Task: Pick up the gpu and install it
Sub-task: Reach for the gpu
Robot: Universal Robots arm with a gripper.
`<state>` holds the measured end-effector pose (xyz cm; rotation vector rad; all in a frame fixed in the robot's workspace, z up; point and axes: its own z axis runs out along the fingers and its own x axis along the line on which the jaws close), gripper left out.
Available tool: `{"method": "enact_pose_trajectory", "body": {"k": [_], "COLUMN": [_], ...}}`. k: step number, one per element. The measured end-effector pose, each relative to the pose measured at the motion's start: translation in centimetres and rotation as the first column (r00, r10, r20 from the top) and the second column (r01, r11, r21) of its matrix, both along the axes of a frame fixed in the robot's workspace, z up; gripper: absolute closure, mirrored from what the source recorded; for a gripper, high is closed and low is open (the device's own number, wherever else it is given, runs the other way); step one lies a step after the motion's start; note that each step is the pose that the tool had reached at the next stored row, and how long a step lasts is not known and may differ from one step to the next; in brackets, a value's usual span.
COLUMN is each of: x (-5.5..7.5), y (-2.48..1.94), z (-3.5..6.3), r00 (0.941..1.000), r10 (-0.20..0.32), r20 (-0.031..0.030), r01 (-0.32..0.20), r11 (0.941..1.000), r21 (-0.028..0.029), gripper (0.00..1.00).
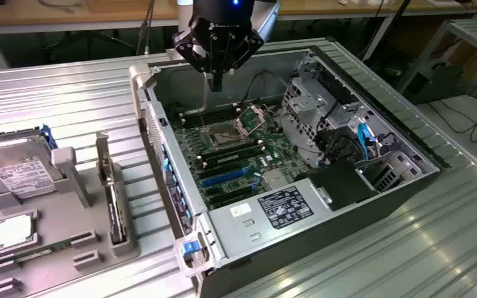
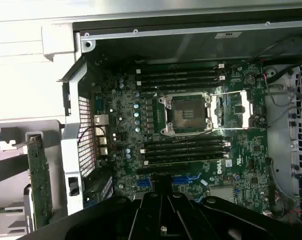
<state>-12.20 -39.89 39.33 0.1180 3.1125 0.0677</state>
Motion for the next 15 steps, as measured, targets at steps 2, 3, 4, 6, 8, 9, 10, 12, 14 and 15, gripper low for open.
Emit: {"method": "enact_pose_trajectory", "body": {"k": [2,3,4,6,8,9,10,12,14,15], "x": [-0.3,-0.5,-0.6,-0.8,-1.0,-1.1,-1.2,-1.3,-1.5,-1.6], "y": [-0.01,-0.02,-0.02,-0.02,-0.02,-0.02,-0.02,-0.02,-0.03,-0.03], "z": [0.00,0.00,0.00,0.00,0.00,0.00,0.00,0.00,0.00,0.00], "r00": [1.0000,1.0000,1.0000,1.0000,1.0000,1.0000,1.0000,1.0000,1.0000,1.0000], "r10": [0.000,0.000,0.000,0.000,0.000,0.000,0.000,0.000,0.000,0.000], "r20": [0.0000,0.0000,0.0000,0.0000,0.0000,0.0000,0.0000,0.0000,0.0000,0.0000], "r01": [0.000,0.000,0.000,0.000,0.000,0.000,0.000,0.000,0.000,0.000], "r11": [1.0000,1.0000,1.0000,1.0000,1.0000,1.0000,1.0000,1.0000,1.0000,1.0000], "r21": [0.0000,0.0001,0.0002,0.0001,0.0002,0.0002,0.0002,0.0002,0.0001,0.0002], "gripper": [0.89,0.89,0.89,0.89,0.89,0.89,0.89,0.89,0.89,0.89]}}
